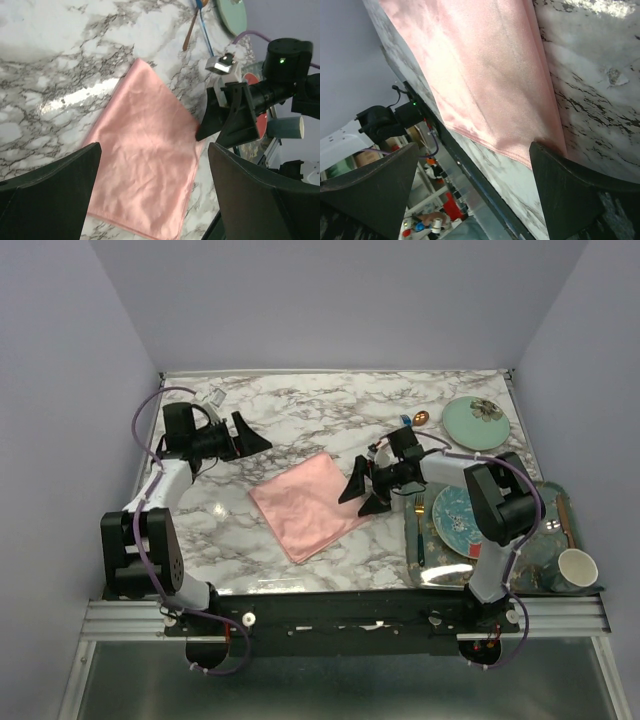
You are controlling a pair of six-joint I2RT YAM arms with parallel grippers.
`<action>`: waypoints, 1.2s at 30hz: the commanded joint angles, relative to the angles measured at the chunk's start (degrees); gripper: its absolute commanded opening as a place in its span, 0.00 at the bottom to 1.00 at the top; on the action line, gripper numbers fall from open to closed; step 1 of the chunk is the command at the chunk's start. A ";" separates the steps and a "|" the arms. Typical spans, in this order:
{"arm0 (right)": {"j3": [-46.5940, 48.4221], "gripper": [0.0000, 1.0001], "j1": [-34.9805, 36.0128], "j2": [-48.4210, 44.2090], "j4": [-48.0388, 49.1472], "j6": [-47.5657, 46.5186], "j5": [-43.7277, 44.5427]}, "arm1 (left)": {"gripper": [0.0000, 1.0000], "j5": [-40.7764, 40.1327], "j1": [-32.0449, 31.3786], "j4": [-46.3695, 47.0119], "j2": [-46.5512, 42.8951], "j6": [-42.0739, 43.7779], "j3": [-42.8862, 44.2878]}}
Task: Fold the napkin into a case and place the utensils inside
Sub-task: Smooth out the square-folded napkin at the center of the board, then pick up the top corner of the square folded napkin from the center of the board.
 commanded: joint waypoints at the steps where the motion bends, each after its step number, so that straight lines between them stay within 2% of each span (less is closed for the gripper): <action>1: 2.26 1.00 -0.42 -2.92 -3.03 -6.58 0.87 | 0.99 1.15 -0.70 -13.32 -2.18 11.45 -2.47; 2: 2.61 1.00 -0.42 -3.36 -3.29 -7.12 -0.11 | 0.99 -1.04 -1.58 -18.82 -4.89 22.36 -0.99; 4: 3.84 1.00 -0.42 -4.59 -4.34 -9.04 -2.65 | 0.99 -6.99 -3.08 -24.12 -7.72 33.66 -0.10; 5: 4.19 1.00 -0.33 -4.95 -4.96 -9.75 -3.10 | 0.99 -8.17 -3.87 -26.75 -10.43 42.68 -0.44; 7: 5.07 0.99 -0.42 -5.48 -7.06 -11.85 -2.93 | 0.95 -9.66 -4.14 -29.31 -12.64 51.16 -0.80; 8: 5.42 0.98 -0.33 -5.74 -8.03 -12.91 -2.76 | 0.83 -9.85 -7.45 -33.59 -13.78 55.65 -0.54; 9: 5.77 0.95 -0.42 -5.92 -8.82 -13.79 -2.32 | 0.73 -10.46 -8.96 -36.07 -14.14 65.00 -0.45; 10: 6.12 0.94 -0.42 -6.09 -9.70 -15.02 -1.36 | 0.62 -11.33 -10.63 -37.75 -14.41 68.31 -0.71; 11: 6.39 0.93 -0.42 -6.35 -10.23 -15.64 -0.83 | 0.45 -11.86 -12.47 -39.07 -16.06 71.13 -2.54; 12: 6.57 0.89 -0.42 -6.53 -10.59 -16.34 -0.39 | 0.38 -11.96 -15.54 -39.26 -17.13 76.81 -3.77; 14: 7.36 0.87 -0.42 -6.80 -11.47 -18.45 1.54 | 0.32 -13.18 -19.77 -39.52 -20.19 81.42 -7.80; 15: 7.62 0.86 -0.42 -7.15 -11.73 -19.24 2.51 | 0.32 -13.71 -23.96 -39.70 -21.00 83.10 -9.14; 22: 8.50 0.84 -0.59 -7.76 -13.22 -22.85 6.48 | 0.31 -16.52 -36.64 -37.07 -25.75 93.91 -19.95; 26: 8.15 0.84 -0.68 -7.41 -13.67 -22.59 6.39 | 0.32 -17.93 -39.64 -34.18 -25.31 96.38 -23.55; 32: 7.89 0.84 -0.95 -7.06 -13.67 -22.06 6.12 | 0.34 -19.51 -42.02 -29.34 -21.89 95.42 -24.35; 36: 7.71 0.84 -1.30 -6.97 -13.84 -21.89 5.86 | 0.40 -20.31 -42.90 -27.31 -20.13 95.50 -24.35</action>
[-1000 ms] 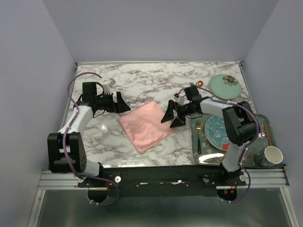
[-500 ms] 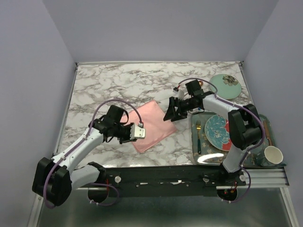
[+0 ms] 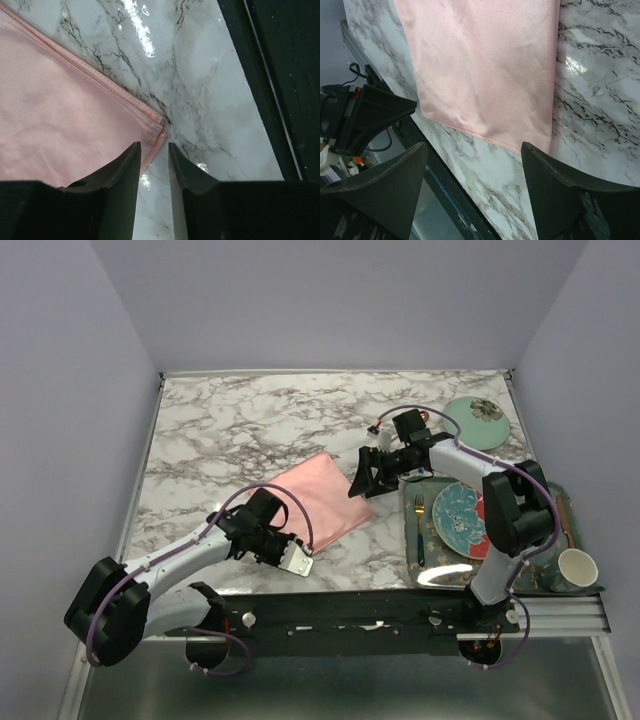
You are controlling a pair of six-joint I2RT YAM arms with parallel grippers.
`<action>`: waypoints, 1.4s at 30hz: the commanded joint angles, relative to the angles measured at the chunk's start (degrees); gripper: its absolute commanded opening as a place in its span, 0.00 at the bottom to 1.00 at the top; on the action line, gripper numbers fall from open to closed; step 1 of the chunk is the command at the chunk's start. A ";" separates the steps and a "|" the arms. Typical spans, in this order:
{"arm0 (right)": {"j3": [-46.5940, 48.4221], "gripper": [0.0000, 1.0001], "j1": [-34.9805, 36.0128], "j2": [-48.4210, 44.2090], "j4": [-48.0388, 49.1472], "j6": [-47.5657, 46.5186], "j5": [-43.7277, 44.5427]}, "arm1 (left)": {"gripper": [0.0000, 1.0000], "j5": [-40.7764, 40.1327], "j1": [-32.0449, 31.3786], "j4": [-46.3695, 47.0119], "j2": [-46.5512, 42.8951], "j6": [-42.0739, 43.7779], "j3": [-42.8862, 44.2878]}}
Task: Fold the napkin into a case and place the utensils inside
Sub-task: Pick up the top corner of the square folded napkin from the center of the board.
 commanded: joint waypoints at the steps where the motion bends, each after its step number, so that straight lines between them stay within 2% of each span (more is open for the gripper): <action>1: 0.72 0.84 -0.55 -0.81 -1.58 -0.51 0.72 | 0.41 -1.99 -1.18 4.86 2.12 1.41 -0.11; 7: 0.45 0.84 -0.82 -0.63 -1.67 0.02 0.37 | 0.41 -2.17 -1.88 7.33 3.71 1.32 -0.47; 17: 0.45 0.85 -0.99 -0.46 -1.67 0.28 -0.16 | 0.28 -1.03 -1.88 5.49 4.33 1.06 2.34; 24: 0.63 0.85 -0.99 -0.19 -1.67 0.28 -0.42 | 0.28 0.55 -1.62 3.29 3.88 1.06 4.98; 32: 1.07 0.85 -0.99 0.33 -1.67 0.28 -0.42 | 0.26 2.49 0.84 1.01 8.18 1.59 9.46; 38: 1.50 0.85 -0.91 0.77 -1.67 0.46 -0.16 | 0.09 3.81 3.83 2.84 13.63 -0.87 14.82; 42: 2.12 0.85 -0.99 1.30 -1.67 0.28 0.46 | 0.08 5.21 6.64 4.95 18.82 -4.12 21.04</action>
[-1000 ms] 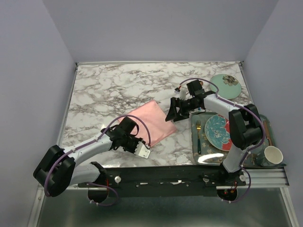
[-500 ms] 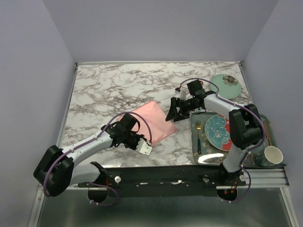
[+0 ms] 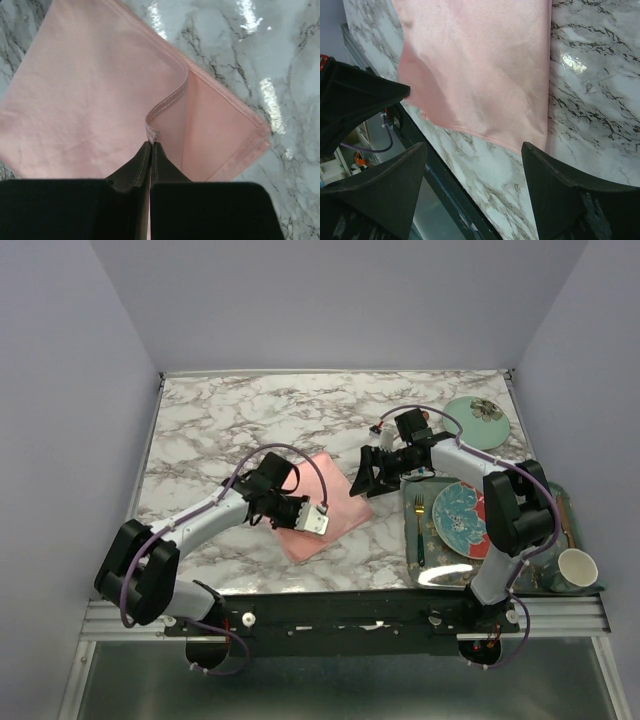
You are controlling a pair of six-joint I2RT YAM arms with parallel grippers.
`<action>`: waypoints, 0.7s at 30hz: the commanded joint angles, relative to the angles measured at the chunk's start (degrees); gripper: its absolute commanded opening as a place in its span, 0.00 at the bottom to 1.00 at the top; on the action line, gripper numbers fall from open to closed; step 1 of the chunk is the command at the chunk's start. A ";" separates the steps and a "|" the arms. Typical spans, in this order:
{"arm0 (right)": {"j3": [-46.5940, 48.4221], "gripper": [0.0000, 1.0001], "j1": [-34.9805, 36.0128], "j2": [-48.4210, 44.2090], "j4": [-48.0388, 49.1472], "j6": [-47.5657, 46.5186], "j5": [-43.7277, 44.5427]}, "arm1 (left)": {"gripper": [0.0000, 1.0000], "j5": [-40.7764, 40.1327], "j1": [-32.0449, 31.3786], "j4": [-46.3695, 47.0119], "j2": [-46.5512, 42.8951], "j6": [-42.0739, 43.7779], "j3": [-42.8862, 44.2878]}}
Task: Fold the napkin into a case and place the utensils inside
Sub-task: Pick up the top corner of the square folded napkin from the center of the board, then fold the top corner of the square-folded napkin at the center of the board.
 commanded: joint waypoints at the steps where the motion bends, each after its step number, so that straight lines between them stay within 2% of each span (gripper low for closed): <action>1: 2.27 0.85 -0.36 1.43 -1.17 0.11 0.59 | 0.08 4.10 3.73 2.90 6.12 -4.21 7.33; 9: 3.59 0.82 -0.36 2.49 -1.34 0.28 1.91 | 0.08 4.63 8.58 5.27 20.36 -10.89 21.83; 21: 5.18 0.72 -0.45 4.07 -1.34 0.11 2.52 | 0.10 3.23 10.33 4.49 31.97 -10.55 34.67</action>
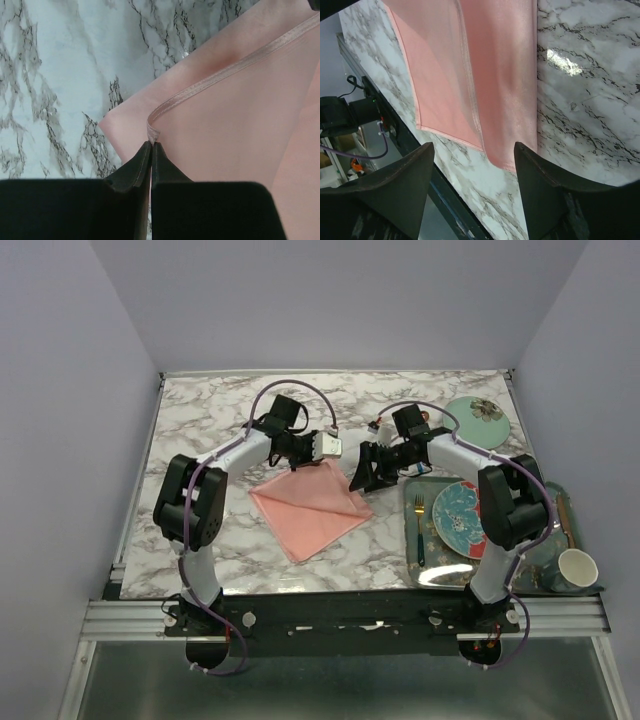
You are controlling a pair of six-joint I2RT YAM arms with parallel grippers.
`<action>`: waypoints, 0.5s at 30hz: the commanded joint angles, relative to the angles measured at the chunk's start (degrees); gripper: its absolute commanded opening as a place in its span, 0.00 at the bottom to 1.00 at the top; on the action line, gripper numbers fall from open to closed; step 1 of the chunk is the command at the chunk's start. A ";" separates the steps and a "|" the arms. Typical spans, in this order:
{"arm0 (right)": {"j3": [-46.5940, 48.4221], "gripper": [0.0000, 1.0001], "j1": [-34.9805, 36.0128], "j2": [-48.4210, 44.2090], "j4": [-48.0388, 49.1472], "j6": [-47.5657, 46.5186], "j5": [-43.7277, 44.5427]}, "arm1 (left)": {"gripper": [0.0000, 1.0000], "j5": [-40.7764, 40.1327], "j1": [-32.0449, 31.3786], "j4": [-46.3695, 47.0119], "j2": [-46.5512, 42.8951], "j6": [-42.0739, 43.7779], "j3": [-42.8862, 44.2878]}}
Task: Fold the napkin into a case and place the utensils inside
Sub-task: Fold the top corner of the square-folded napkin at the center of the board.
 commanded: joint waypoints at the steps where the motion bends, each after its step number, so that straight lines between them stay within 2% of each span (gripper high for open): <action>1: 1.77 0.70 -0.43 1.18 -1.21 -0.07 1.28 | 0.10 0.65 0.83 -0.41 3.27 -0.51 4.04; 5: 2.21 0.66 -0.42 1.62 -1.30 -0.33 1.36 | 0.10 0.56 1.00 0.47 4.86 -0.25 5.00; 15: 3.52 0.65 -0.43 2.24 -2.09 -1.03 2.51 | 0.11 -1.02 1.36 -1.64 8.46 0.80 10.01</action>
